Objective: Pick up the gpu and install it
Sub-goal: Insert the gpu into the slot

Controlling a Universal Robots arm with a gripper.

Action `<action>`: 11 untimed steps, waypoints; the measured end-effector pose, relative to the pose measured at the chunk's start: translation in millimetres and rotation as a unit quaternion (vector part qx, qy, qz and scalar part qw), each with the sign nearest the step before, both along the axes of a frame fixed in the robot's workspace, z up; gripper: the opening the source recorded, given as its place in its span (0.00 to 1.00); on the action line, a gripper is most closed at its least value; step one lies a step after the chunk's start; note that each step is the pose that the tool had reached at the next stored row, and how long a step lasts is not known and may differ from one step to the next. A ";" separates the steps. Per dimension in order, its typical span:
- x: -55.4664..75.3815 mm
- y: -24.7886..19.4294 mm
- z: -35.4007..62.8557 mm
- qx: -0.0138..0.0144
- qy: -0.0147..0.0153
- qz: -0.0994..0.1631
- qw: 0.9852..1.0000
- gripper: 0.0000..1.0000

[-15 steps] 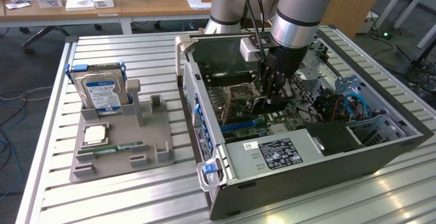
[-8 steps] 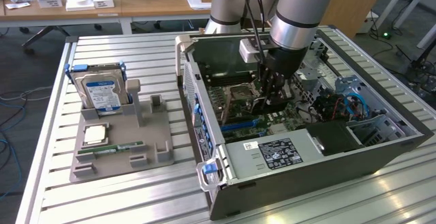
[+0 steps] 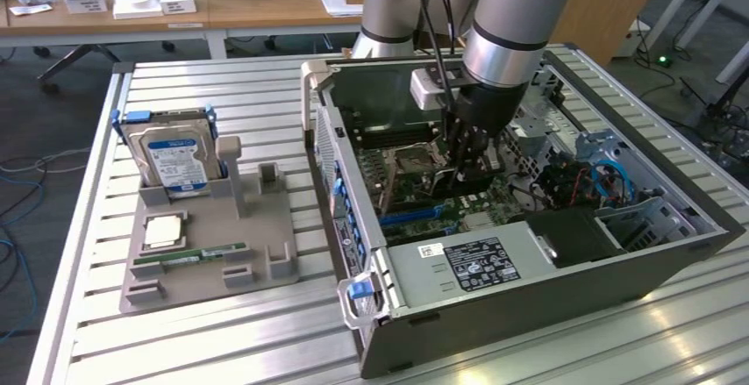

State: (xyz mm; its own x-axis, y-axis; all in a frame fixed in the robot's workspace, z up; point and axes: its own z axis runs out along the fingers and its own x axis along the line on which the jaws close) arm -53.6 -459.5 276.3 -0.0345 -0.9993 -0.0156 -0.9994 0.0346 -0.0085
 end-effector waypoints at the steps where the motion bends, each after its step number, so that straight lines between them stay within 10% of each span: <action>1: 0.0 0.0 0.0 0.000 0.000 0.000 1.000 0.26; 11: -7.6 0.0 -0.1 0.000 0.000 0.000 1.000 0.26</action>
State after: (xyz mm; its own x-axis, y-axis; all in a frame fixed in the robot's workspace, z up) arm -61.1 -459.5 276.2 -0.0346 -0.9993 -0.0157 -0.9994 0.0347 -0.0086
